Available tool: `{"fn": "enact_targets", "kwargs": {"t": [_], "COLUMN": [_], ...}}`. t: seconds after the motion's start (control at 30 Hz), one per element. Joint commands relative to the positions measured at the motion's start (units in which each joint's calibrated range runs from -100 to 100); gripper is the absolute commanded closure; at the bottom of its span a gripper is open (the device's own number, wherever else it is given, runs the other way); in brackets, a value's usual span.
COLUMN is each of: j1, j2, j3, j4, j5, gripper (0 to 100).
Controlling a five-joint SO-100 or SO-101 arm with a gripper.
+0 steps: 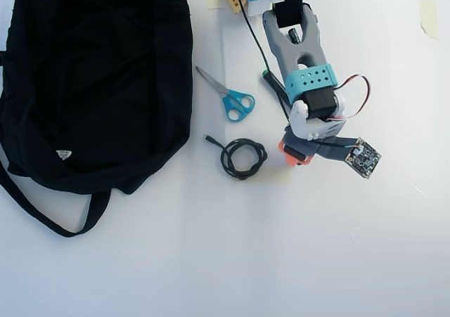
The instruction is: Put the bike light into the black bag
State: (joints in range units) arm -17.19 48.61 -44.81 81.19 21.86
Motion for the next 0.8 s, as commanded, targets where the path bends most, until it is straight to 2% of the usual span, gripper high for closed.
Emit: {"fn": "enact_targets", "kwargs": {"t": [0.0,0.17,0.37,0.5,0.63,0.77], "j1": [-0.7,-1.1,-1.3,-1.7,-1.4,-0.5], "j2": [-1.7,-1.7,-2.2,-4.5,-7.7,-11.7], "j3": [-17.9,-28.5,-32.6,-32.3,-32.0,-26.9], "j4": [8.7,14.9,18.4,18.4,18.5,18.5], "j5": [-3.1,-3.9,-4.8,-5.0,-8.6,-8.7], "gripper": [98,98,98,98,98,98]}}
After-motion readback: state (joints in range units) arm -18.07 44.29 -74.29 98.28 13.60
